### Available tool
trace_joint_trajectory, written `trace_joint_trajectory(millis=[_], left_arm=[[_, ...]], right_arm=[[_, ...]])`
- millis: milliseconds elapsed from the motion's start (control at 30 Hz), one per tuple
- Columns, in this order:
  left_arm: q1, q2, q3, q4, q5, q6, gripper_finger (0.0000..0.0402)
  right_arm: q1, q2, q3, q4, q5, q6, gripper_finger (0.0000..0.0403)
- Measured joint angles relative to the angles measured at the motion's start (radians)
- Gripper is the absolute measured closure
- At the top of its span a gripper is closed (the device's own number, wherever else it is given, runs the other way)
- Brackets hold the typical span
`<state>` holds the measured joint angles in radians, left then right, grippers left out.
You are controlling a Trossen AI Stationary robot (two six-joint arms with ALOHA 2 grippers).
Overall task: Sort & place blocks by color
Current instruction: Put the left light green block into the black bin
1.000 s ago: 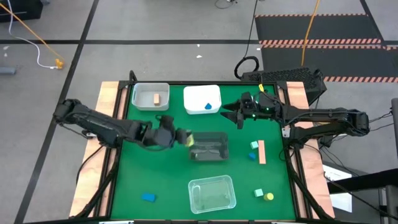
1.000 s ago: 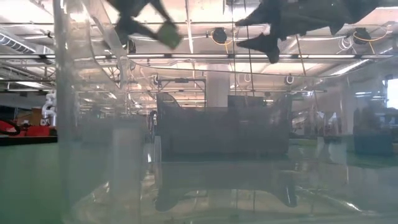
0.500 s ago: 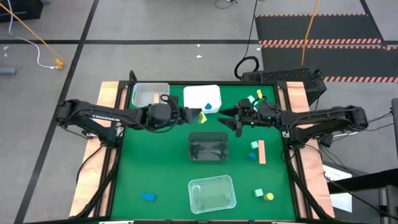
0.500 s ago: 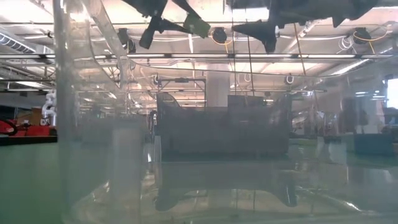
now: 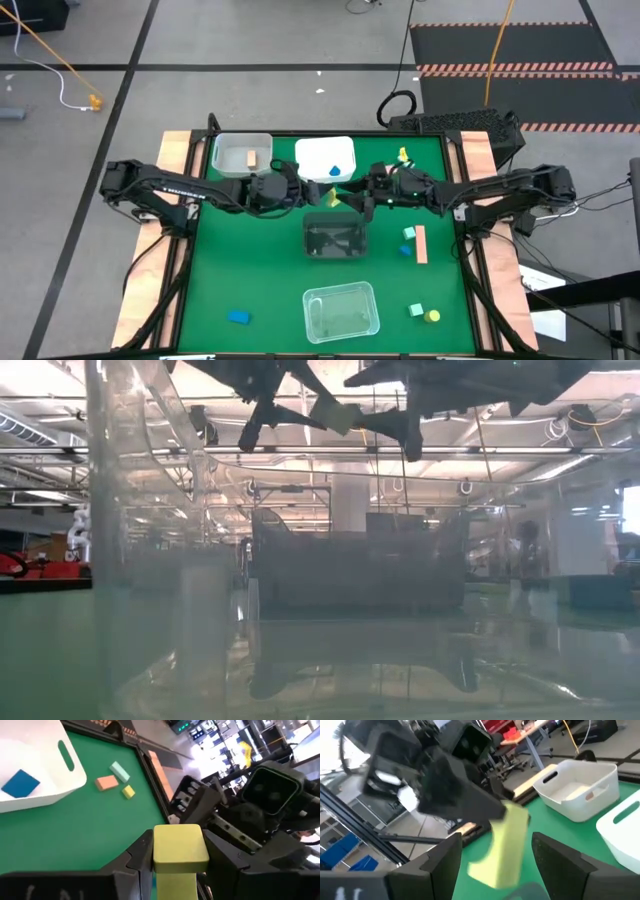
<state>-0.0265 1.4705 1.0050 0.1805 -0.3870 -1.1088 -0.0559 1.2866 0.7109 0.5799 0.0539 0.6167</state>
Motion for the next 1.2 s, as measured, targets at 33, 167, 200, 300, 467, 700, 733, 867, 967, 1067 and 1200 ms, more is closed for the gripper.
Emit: trace_joint_trajectory(millis=[33,167,200,300,467,700,733,867,967,1067,1200], left_arm=[[0.0,0.003,0.0,0.007,0.0,0.0,0.0269],[0.0,0.006,0.001,0.008,0.005,0.002,0.0269],[0.0,0.006,0.001,0.009,0.007,0.003,0.0269],[0.0,0.005,0.001,0.007,0.021,0.004,0.0269],[0.0,0.006,0.0,0.0,0.022,0.015,0.0269],[-0.001,0.006,0.0,-0.021,0.019,0.027,0.0269],[-0.002,0.006,0.0,-0.024,0.017,0.027,0.0269],[-0.001,0.007,-0.001,-0.028,0.019,0.006,0.0232],[-0.001,0.005,-0.001,-0.019,0.022,-0.001,0.0188],[-0.001,0.004,0.0,-0.007,0.026,0.0,0.0162],[-0.001,0.004,0.0,-0.001,0.026,0.001,0.0153]], right_arm=[[0.0,0.013,0.007,-0.001,0.0,0.0,0.0172],[0.0,0.06,0.035,-0.004,0.0,-0.002,0.0171],[0.0,0.071,0.044,0.0,-0.001,-0.008,0.0171],[0.0,0.102,0.07,-0.03,-0.001,-0.034,0.0172],[0.0,0.133,0.084,-0.017,-0.003,-0.035,0.0191],[-0.001,0.136,0.084,-0.029,-0.002,0.061,0.0286],[-0.001,0.136,0.084,-0.031,0.0,0.07,0.0302],[-0.001,0.138,0.083,-0.038,0.005,0.076,0.0324],[-0.001,0.137,0.083,-0.034,-0.006,0.073,0.0375],[-0.001,0.137,0.083,-0.022,-0.047,0.082,0.0375],[-0.001,0.137,0.083,-0.024,-0.09,0.102,0.0375]])
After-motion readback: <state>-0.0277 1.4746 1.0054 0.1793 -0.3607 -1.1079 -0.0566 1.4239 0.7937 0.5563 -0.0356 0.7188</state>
